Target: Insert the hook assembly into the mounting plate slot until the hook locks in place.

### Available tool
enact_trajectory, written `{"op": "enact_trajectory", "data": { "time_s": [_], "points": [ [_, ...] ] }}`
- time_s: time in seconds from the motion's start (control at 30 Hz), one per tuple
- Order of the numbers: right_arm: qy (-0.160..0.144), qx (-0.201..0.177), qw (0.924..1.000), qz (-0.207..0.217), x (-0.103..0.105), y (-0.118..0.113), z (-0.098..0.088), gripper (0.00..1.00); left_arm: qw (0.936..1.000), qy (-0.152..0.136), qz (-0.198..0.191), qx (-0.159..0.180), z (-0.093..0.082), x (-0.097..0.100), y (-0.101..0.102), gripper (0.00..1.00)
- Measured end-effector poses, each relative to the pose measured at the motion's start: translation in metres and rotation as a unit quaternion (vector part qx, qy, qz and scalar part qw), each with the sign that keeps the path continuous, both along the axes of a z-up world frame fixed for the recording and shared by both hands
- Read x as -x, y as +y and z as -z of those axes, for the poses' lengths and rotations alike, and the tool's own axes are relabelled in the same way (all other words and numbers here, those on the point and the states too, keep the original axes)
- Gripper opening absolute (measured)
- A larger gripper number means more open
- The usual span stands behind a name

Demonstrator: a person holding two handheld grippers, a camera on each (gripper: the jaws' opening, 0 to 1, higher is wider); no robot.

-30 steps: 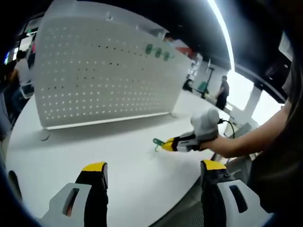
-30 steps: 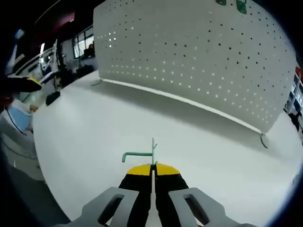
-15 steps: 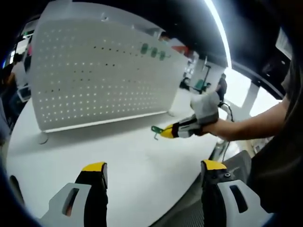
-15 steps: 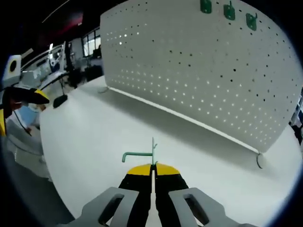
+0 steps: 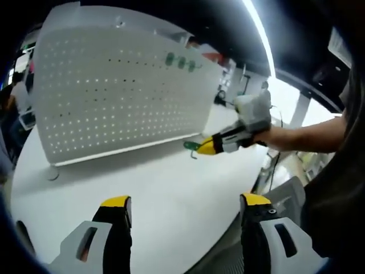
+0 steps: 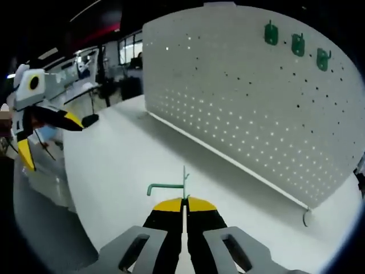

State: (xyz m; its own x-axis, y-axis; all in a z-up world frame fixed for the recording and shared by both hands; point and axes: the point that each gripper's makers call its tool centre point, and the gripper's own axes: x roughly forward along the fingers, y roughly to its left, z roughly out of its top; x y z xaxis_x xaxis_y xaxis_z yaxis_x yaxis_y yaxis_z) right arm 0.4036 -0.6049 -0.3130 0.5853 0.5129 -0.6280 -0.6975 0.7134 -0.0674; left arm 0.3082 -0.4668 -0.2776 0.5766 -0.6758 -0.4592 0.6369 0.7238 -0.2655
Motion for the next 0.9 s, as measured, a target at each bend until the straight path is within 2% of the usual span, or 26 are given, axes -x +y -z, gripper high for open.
{"op": "enact_trajectory", "data": {
  "time_s": [0.2,0.37,0.53,0.7,0.83,0.9],
  "points": [
    [0.038,-0.031,0.9981,-0.039,0.017,0.019,-0.011,0.0,1.0,-0.004,0.002,-0.003,0.0,-0.001,0.003,0.76],
    [0.043,-0.019,0.9951,-0.087,0.031,0.031,-0.018,0.0,1.0,0.001,0.006,-0.004,0.004,0.001,0.006,0.72],
    [0.063,-0.005,0.9882,-0.14,0.051,0.045,-0.02,0.0,0.9997,0.006,0.021,-0.006,0.009,0.005,0.005,0.64],
    [0.085,0.001,0.9768,-0.196,0.075,0.062,-0.021,0.0,0.9988,0.026,0.041,-0.006,0.016,0.008,0.002,0.57],
    [0.107,0.015,0.9582,-0.265,0.099,0.074,-0.019,0.0,0.9983,0.029,0.05,-0.008,0.018,0.008,0.0,0.56],
    [0.109,0.014,0.9542,-0.278,0.105,0.079,-0.019,0.0,0.998,0.026,0.056,-0.012,0.018,0.007,-0.001,0.55]
  ]
}}
